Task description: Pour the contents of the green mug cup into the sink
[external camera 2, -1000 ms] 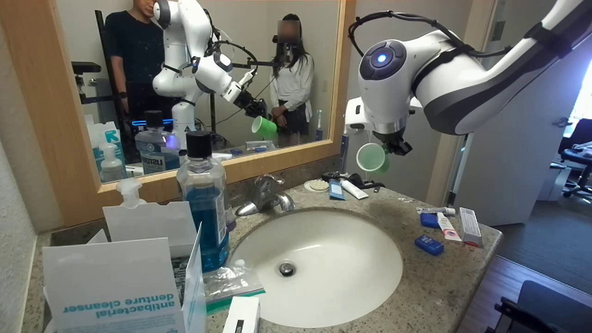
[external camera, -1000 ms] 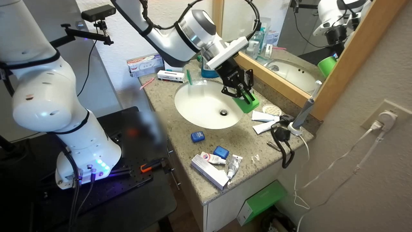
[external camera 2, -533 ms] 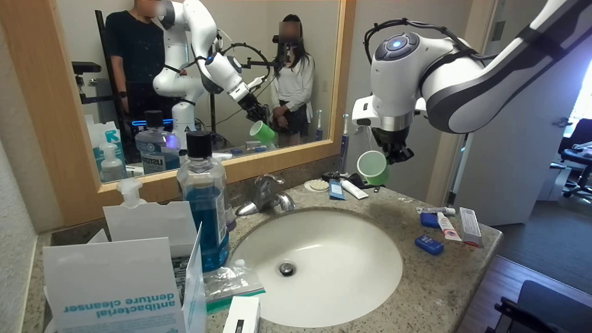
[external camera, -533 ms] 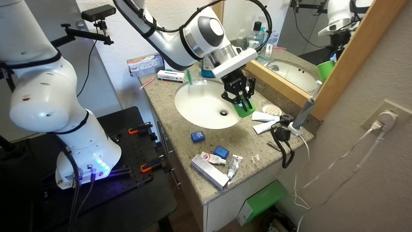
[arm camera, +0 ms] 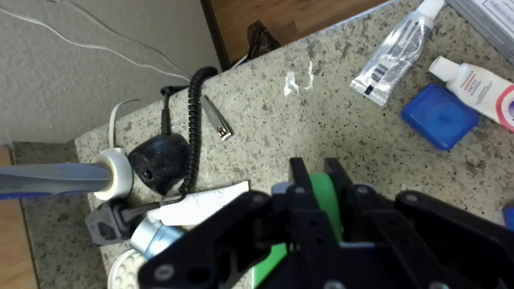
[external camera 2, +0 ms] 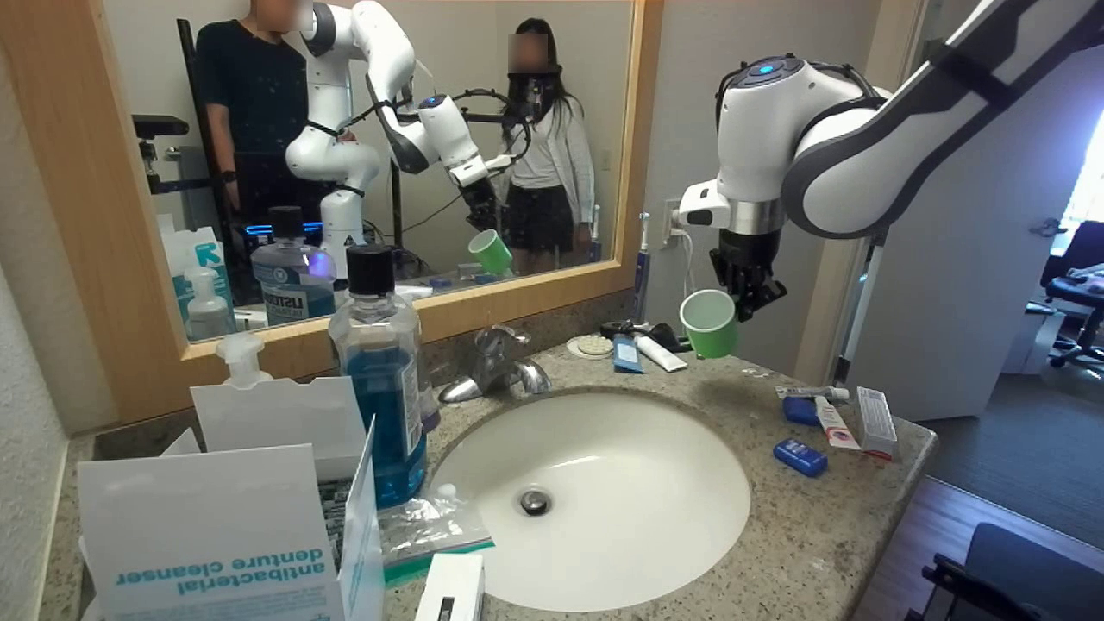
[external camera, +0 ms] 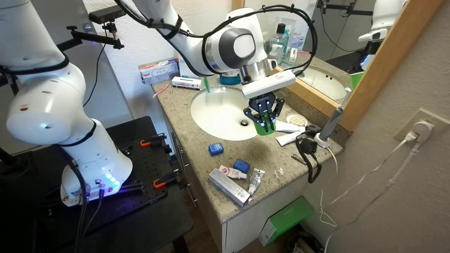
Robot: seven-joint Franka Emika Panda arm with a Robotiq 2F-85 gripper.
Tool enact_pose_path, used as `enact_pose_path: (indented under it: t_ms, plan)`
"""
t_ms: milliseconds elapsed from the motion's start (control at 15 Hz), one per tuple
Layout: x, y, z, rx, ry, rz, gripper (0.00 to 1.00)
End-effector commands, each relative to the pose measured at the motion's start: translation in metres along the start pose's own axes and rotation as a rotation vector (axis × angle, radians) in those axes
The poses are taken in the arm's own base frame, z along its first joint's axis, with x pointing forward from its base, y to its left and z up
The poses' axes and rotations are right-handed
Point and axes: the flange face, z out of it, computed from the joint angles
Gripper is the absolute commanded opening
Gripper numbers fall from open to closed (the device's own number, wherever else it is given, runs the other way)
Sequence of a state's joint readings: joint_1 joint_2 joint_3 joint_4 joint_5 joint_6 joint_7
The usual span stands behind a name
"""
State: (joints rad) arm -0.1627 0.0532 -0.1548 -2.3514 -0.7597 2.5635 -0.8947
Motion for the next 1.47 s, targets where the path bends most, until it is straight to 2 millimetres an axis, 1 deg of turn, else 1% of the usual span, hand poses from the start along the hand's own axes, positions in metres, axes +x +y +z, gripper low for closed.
enact_pose_path:
  t_ms: [0,533,800,1400]
  plan:
    - [-0.008,0.015,0.005,0.035,0.052,0.006,0.08]
    - [-0.014,0.036,0.028,0.124,0.154,0.013,0.08]
    - [-0.015,0.042,0.041,0.157,0.211,-0.001,0.08]
    - [-0.017,0.049,0.075,0.233,0.241,-0.014,0.08]
